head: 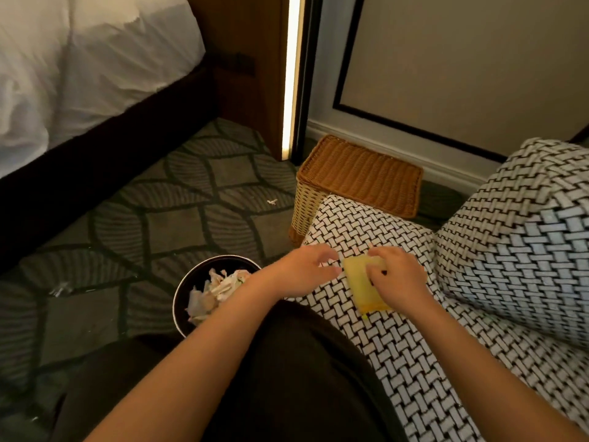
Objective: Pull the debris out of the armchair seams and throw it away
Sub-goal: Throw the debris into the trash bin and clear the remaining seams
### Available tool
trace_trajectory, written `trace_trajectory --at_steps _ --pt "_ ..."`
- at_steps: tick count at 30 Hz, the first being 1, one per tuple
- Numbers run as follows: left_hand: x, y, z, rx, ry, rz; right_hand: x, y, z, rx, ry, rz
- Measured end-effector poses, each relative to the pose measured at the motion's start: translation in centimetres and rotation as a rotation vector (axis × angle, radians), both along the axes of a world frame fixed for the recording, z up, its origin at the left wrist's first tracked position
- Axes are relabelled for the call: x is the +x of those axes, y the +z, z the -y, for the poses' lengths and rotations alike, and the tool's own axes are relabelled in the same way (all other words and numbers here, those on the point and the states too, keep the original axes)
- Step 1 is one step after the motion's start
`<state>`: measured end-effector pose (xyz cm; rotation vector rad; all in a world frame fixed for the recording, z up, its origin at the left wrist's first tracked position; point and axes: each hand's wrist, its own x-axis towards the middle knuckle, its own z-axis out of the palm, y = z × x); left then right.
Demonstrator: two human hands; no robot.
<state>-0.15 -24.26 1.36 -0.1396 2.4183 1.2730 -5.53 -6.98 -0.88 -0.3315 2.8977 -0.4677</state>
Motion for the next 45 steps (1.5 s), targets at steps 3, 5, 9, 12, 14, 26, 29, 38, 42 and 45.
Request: trace_trajectory --at_steps 3,5,9,12,14,26,29,38,42,45 --pt "-0.9 -1.3 -4.2 -0.061 -0.060 0.013 0.2 -0.4 -3.7 -0.073 -0.197 0.100" --pt "-0.9 -3.1 -6.3 -0.108 -0.017 -0.032 0.6 -1.0 -5.2 -0.125 -0.274 0.174" --pt "-0.4 -4.5 -8.1 -0.218 0.143 -0.193 2.8 -1.4 -6.7 -0.389 -0.435 0.257" --pt "-0.6 -5.2 -7.7 -0.227 0.092 -0.208 5.4 -1.8 -6.0 -0.452 -0.321 0.431" --pt "-1.0 -5.8 -7.2 -0.195 0.073 -0.206 6.5 -2.4 -4.9 -0.488 -0.244 0.418" --pt "0.5 -5.6 -6.0 -0.525 -0.197 -0.331 7.0 -5.0 -3.2 -0.139 0.101 -0.103" --pt "0.3 -5.1 -6.4 -0.602 -0.263 -0.454 6.7 -3.6 -4.2 -0.394 0.072 -0.051" --pt "-0.2 -3.9 -7.6 -0.587 -0.207 -0.665 2.0 2.2 -6.8 -0.305 0.028 -0.048" --pt "-0.1 -2.8 -7.6 -0.484 -0.075 -0.663 0.6 4.2 -5.4 -0.112 0.097 -0.162" --pt "0.2 -2.6 -6.7 -0.408 -0.006 -0.756 -0.4 7.3 -4.5 0.027 0.189 -0.051"
